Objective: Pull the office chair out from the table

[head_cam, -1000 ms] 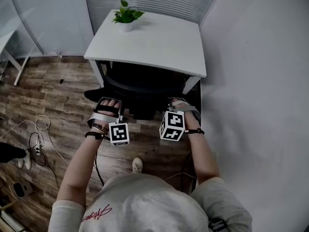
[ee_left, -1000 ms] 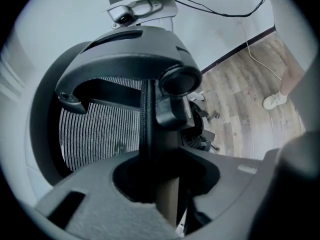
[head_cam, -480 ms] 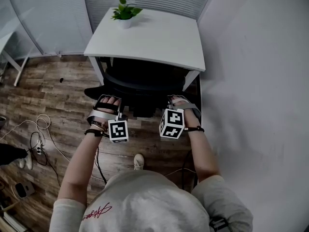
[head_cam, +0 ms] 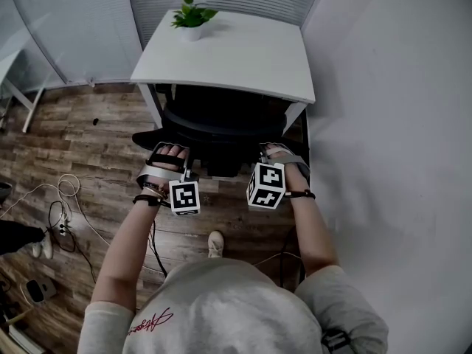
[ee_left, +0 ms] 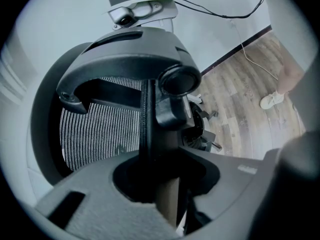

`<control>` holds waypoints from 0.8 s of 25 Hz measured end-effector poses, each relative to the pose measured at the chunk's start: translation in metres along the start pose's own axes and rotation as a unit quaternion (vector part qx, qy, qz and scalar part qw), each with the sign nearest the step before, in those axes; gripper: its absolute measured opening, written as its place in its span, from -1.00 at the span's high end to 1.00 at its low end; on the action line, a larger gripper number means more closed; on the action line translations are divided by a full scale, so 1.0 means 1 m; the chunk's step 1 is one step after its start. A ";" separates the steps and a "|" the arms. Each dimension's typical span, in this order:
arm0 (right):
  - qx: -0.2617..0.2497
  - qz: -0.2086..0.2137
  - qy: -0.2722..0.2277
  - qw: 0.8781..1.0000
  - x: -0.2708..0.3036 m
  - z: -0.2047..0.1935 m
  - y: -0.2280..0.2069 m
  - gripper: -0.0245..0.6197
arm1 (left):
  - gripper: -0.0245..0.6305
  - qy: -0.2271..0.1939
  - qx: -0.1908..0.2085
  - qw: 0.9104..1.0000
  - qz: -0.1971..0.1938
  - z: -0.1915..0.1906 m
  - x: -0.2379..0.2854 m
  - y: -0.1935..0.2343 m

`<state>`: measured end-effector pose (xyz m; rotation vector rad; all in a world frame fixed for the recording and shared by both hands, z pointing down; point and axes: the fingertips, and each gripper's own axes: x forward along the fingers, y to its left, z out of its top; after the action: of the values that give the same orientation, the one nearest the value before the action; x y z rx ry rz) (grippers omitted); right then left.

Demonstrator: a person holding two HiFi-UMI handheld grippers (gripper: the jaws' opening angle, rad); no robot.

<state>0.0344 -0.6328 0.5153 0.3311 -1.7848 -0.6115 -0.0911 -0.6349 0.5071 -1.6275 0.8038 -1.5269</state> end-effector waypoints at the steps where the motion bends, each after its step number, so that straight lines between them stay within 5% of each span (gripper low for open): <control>1: 0.001 0.001 0.000 1.000 -0.001 0.000 0.000 0.62 | 0.59 0.000 0.001 1.000 -0.001 0.000 0.000 0.000; 20: 0.013 -0.013 0.012 1.000 -0.028 0.015 0.045 0.62 | 0.59 -0.017 0.013 1.000 0.006 0.003 -0.042 -0.026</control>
<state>0.0321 -0.5775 0.5150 0.3789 -1.7693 -0.6009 -0.0928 -0.5853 0.5073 -1.6222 0.7709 -1.4913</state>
